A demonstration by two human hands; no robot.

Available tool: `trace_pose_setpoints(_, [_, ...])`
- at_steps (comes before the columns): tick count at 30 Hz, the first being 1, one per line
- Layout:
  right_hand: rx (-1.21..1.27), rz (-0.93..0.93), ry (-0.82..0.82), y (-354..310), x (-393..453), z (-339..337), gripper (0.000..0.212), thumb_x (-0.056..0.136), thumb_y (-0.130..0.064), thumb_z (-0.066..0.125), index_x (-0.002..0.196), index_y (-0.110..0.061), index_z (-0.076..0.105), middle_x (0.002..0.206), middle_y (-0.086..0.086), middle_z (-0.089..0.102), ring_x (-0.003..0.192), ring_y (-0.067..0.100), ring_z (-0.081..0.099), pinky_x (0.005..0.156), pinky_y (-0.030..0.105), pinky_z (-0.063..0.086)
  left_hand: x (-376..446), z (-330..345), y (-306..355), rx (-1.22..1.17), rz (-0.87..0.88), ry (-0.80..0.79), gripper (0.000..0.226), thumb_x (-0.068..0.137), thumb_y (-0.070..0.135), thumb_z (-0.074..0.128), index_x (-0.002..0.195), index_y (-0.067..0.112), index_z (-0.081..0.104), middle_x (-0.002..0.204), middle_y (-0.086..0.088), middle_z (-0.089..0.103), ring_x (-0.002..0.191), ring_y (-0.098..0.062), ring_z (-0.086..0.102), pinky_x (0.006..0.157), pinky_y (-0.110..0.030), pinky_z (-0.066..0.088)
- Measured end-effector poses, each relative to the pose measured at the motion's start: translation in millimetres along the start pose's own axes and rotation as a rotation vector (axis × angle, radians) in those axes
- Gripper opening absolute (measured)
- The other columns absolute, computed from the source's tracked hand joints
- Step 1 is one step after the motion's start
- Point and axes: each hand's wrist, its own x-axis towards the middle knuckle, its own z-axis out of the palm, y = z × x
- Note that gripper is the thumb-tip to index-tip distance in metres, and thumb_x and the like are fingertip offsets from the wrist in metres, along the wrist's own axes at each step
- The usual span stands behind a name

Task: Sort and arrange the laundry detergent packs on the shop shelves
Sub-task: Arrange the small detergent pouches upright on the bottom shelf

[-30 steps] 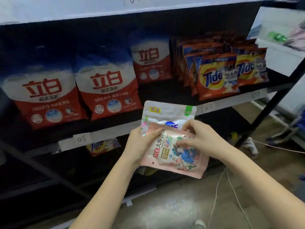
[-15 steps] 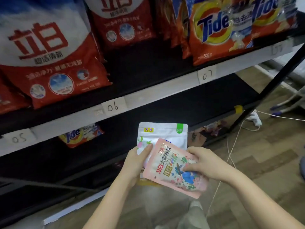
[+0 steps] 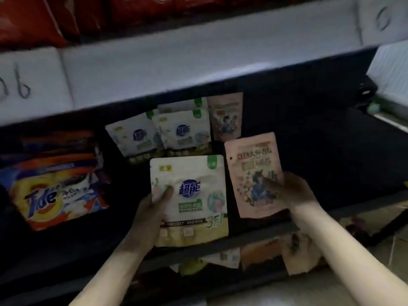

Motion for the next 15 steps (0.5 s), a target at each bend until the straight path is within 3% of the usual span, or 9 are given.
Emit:
trace_pose_setpoints(4, [0.202,-0.095,0.027,11.8,72.8,26.4,0.008,0.091,-0.013,0.060,0.092,-0.020,0.064,0.093,0.004,0.070,0.082,0.022,0.068,0.077,0.042,0.055,52.6,5.5,-18.2,-0.097,0.170,0.078,0.012,0.094,0.023,0.054,0.098,0.023,0.065,0.077,0.006,0.074,0.070,-0.009,0.071,0.053,-0.024,0.056])
trace_pose_setpoints(7, [0.260,-0.183,0.098,8.5,124.2,44.4,0.011,0.092,-0.011,0.054,0.088,-0.020,0.058,0.090,0.000,0.066,0.079,0.017,0.065,0.072,0.037,0.056,95.9,12.0,-21.6,-0.097,0.338,0.094,0.012,0.093,0.023,0.056,0.101,0.024,0.065,0.085,0.008,0.074,0.079,-0.008,0.071,0.060,-0.023,0.057])
trace_pose_setpoints(11, [0.257,-0.319,0.148,-5.5,181.8,69.2,0.010,0.097,-0.015,0.045,0.103,-0.015,0.053,0.091,-0.004,0.059,0.077,0.009,0.059,0.063,0.024,0.050,154.1,23.5,-12.1,-0.055,0.578,0.152,0.010,0.091,0.023,0.061,0.100,0.024,0.066,0.086,0.013,0.071,0.082,-0.001,0.069,0.063,-0.016,0.054])
trace_pose_setpoints(15, [0.229,-0.369,0.140,-7.9,224.4,87.3,0.022,0.097,-0.016,0.045,0.117,-0.012,0.053,0.104,0.000,0.059,0.081,0.010,0.059,0.065,0.025,0.050,191.0,24.4,-10.5,0.036,0.692,0.148,0.020,0.091,0.022,0.061,0.111,0.022,0.061,0.097,0.014,0.067,0.083,0.005,0.066,0.062,-0.011,0.051])
